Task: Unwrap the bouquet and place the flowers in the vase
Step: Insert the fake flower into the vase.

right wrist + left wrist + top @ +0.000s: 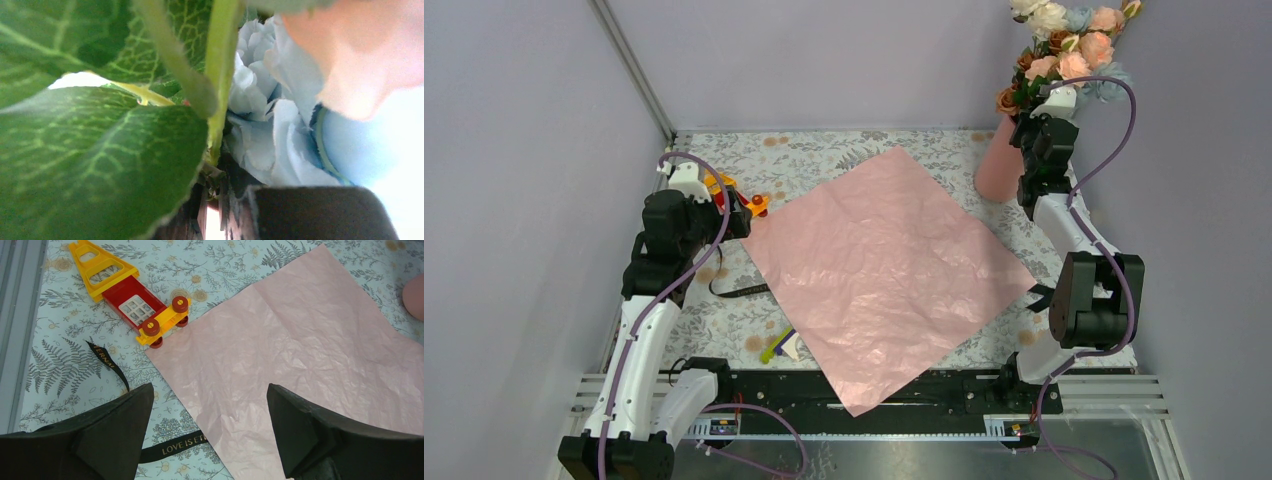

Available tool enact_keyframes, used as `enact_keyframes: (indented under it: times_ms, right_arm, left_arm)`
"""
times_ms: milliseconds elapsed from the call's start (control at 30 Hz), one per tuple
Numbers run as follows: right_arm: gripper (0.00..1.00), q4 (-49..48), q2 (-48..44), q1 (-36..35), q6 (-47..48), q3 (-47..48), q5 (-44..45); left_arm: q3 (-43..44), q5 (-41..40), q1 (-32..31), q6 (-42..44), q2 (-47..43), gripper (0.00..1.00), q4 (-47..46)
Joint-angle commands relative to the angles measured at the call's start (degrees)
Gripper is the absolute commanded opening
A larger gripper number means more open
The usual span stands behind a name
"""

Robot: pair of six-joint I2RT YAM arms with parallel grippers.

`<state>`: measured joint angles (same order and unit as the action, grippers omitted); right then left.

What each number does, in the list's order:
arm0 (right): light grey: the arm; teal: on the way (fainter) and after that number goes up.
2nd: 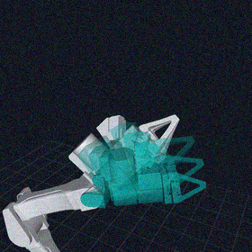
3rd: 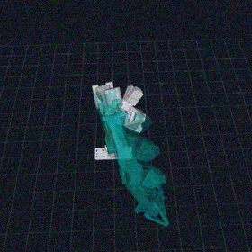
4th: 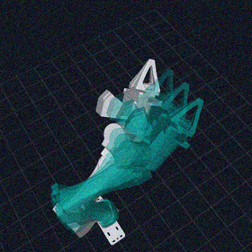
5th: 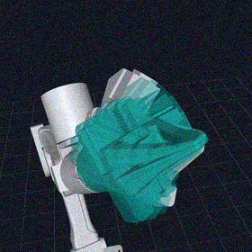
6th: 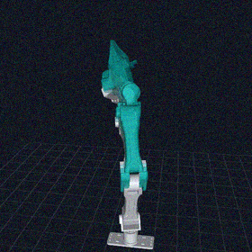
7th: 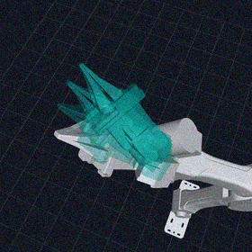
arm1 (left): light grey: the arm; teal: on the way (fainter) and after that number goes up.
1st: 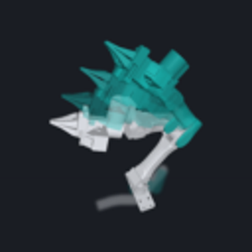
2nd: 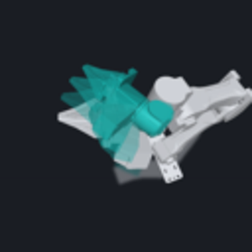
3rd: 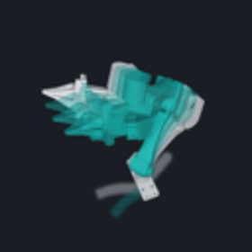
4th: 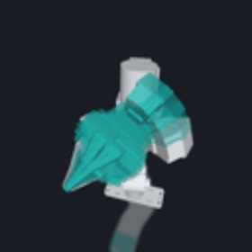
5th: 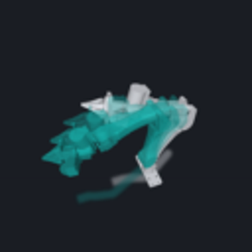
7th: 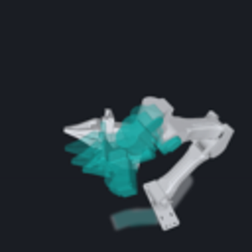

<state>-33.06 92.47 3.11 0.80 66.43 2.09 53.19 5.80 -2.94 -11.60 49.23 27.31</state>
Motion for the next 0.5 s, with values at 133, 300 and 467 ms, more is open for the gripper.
enact_keyframes:
  times_ms: [133,300,467]
  right_arm:
    - [0.27,2.7,-0.8,0.0,0.3,0.8,0.6]
    - [0.34,2.8,-2.1,0.0,0.3,0.4,0.2]
    - [0.43,3.1,-3.8,0.0,0.6,-0.2,0.1]
  left_arm:
    - [0.1,1.0,0.5,-0.2,-0.3,0.91,-3.0]
    - [0.0,1.0,0.5,-0.2,-0.3,0.91,-3.0]
    - [0.0,1.2,0.5,-0.4,-0.3,0.91,-3.1]
